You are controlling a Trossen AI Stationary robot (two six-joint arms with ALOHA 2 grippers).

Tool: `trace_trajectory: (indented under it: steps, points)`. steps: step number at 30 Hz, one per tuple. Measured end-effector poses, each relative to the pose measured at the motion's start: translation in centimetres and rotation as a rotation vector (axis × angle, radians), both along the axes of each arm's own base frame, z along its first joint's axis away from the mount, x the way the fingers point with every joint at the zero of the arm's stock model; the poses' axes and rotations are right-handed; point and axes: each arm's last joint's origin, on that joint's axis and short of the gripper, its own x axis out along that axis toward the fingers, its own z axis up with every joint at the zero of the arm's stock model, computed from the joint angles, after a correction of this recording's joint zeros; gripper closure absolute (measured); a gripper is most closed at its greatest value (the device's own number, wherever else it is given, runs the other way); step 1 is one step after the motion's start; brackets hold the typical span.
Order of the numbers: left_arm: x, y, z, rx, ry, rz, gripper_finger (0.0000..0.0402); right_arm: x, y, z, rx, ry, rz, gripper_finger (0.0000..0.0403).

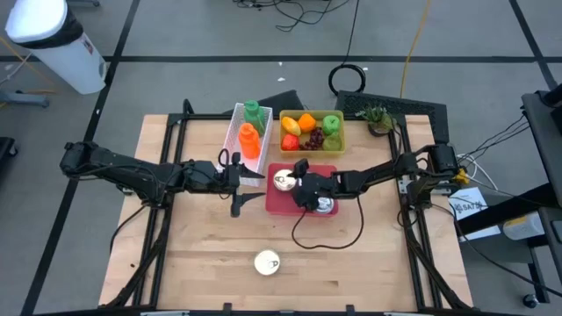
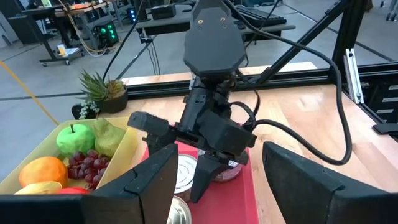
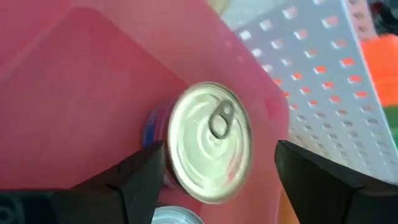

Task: Pick & Place Food Item
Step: Put the blue and pink tuna can into the red bin

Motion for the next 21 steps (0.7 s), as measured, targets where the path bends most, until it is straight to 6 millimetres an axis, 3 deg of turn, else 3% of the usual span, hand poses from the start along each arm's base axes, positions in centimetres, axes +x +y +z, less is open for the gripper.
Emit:
trace_trajectory:
  steps: [3, 7, 11, 14, 18, 21]
  points:
    - [0.0, 0.0, 0.0, 0.000, 0.000, 0.000, 0.0158, -0.2, 0.8, 1.1, -0.008, -0.070, -0.099, 0.0121]
    - [0.0, 0.0, 0.0, 0.000, 0.000, 0.000, 0.0158, -1.5, 2.9, 4.4, 0.047, -0.224, -0.192, 0.0130]
    - [0.0, 0.0, 0.0, 0.000, 0.000, 0.000, 0.0158, -3.6, 5.4, 7.8, 0.348, -0.370, -0.194, 0.0141]
    - [0.0, 0.0, 0.0, 0.000, 0.000, 0.000, 0.0158, -5.3, 7.1, 9.5, 0.608, -0.372, -0.123, 0.0149]
    - [0.0, 0.0, 0.0, 0.000, 0.000, 0.000, 0.0158, -7.4, 9.1, 9.8, 0.874, -0.341, 0.039, 0.0156]
    - [0.0, 0.0, 0.0, 0.000, 0.000, 0.000, 0.0158, -8.8, 10.4, 8.7, 0.939, -0.382, 0.172, 0.0162]
